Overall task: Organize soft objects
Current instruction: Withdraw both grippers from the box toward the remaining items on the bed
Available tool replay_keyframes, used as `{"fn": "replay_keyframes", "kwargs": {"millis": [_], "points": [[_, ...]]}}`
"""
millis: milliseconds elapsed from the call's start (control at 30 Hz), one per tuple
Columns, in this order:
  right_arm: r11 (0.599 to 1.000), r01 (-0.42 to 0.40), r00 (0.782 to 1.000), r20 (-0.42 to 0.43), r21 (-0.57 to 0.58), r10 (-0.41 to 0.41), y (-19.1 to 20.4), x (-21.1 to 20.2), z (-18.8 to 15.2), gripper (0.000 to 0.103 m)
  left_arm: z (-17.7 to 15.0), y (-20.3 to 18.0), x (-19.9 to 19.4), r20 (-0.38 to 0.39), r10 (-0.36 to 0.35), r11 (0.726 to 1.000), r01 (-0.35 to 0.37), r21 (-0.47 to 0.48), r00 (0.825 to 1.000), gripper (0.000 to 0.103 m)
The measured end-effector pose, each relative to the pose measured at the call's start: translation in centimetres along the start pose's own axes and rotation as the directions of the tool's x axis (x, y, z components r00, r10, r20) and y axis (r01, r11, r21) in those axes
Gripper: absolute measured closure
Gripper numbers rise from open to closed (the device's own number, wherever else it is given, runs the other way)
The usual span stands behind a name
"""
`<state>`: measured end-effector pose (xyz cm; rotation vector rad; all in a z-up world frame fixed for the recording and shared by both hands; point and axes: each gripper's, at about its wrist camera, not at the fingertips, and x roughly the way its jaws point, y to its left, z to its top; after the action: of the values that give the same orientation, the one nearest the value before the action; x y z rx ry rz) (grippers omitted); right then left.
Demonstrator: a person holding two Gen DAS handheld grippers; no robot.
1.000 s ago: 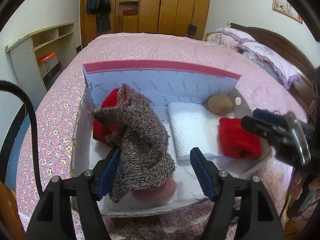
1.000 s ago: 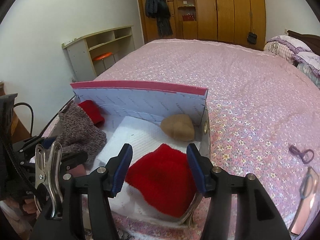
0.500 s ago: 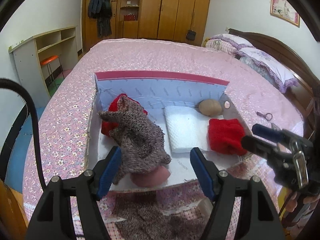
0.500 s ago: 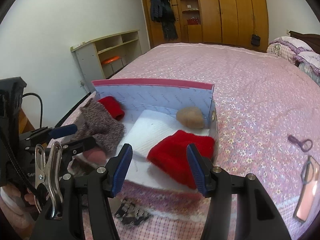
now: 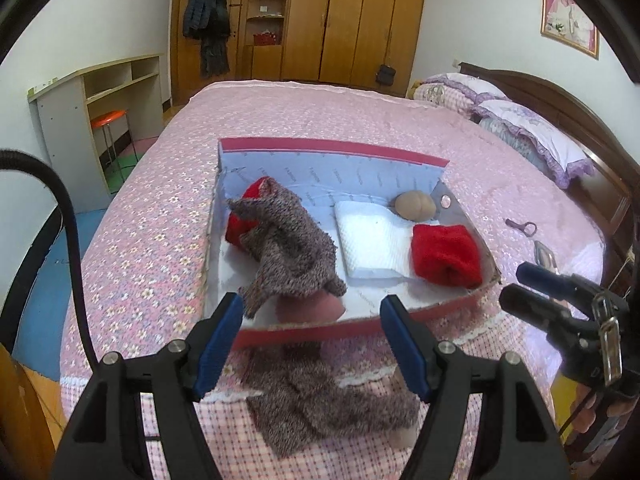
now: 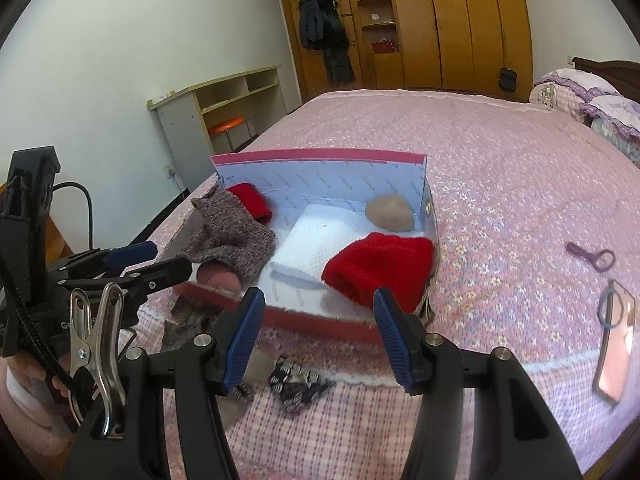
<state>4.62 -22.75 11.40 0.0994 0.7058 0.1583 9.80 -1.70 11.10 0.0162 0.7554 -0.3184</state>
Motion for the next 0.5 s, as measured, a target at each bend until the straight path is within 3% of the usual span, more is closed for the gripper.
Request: {"fn": "replay_keyframes", "kwargs": {"millis": [500], "points": [[0.998,-0.006,1.0,-0.001,0.063,0.006,-0.3,-2.2,-3.9,0.045,-3.2,0.6,-3.2,-0.007,0.027,1.0,-0.027,-0.009,1.0,0.028]]}}
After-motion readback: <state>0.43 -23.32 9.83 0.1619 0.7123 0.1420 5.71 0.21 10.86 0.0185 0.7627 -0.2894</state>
